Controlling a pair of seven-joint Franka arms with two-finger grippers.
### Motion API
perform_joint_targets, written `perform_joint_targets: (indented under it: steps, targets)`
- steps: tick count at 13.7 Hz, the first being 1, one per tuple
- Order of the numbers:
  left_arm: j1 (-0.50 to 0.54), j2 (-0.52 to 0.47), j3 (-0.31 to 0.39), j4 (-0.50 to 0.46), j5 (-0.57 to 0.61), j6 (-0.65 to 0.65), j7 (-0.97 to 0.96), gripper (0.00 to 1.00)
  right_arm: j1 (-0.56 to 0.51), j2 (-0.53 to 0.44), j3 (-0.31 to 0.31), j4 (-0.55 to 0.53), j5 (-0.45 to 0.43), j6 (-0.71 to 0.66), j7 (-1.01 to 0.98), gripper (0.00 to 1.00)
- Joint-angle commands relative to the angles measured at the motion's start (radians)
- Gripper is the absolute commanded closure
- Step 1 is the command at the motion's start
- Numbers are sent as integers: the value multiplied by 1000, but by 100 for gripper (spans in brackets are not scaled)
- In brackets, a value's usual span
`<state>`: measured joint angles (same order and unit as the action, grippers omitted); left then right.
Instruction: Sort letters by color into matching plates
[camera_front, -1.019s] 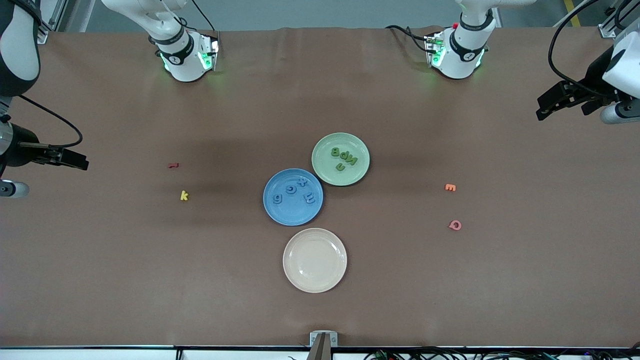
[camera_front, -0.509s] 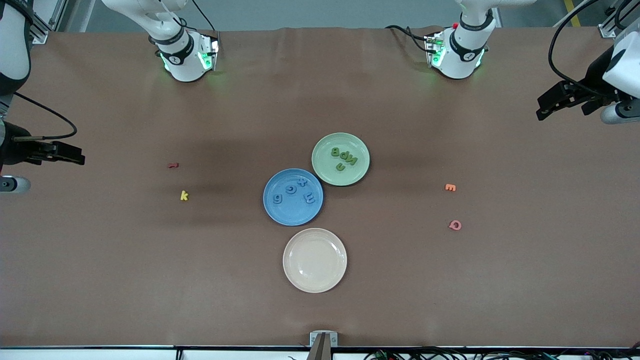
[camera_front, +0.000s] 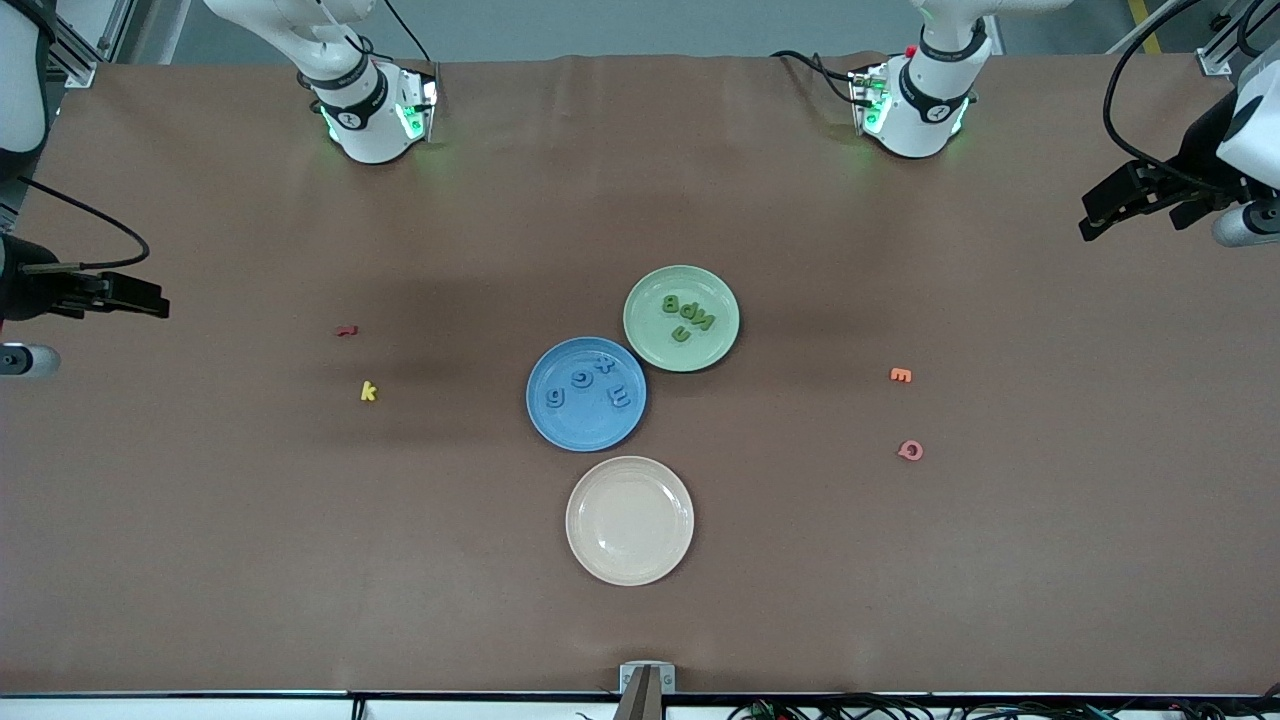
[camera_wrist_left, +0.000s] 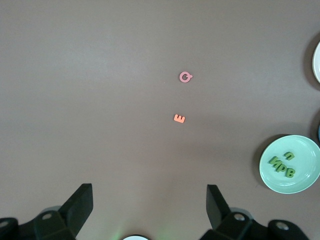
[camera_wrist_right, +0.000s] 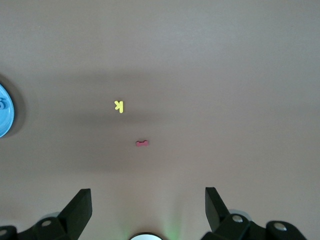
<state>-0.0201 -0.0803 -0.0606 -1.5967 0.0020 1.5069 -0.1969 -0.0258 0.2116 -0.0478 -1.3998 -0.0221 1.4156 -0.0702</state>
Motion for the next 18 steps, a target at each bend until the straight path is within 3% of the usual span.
perform_joint_targets:
  steps: [1,12,18]
  targets:
    - [5,-3,-1,17,-4,-2,13,0,-22,-1,13,12,21,2,-5,0]
    - [-1,5,-4,21,0,-4,27,0,24,-181,13,-128,21,29,46,0]
    - [-1,11,-5,29,0,-4,28,0,24,-225,13,-125,21,-6,46,0]
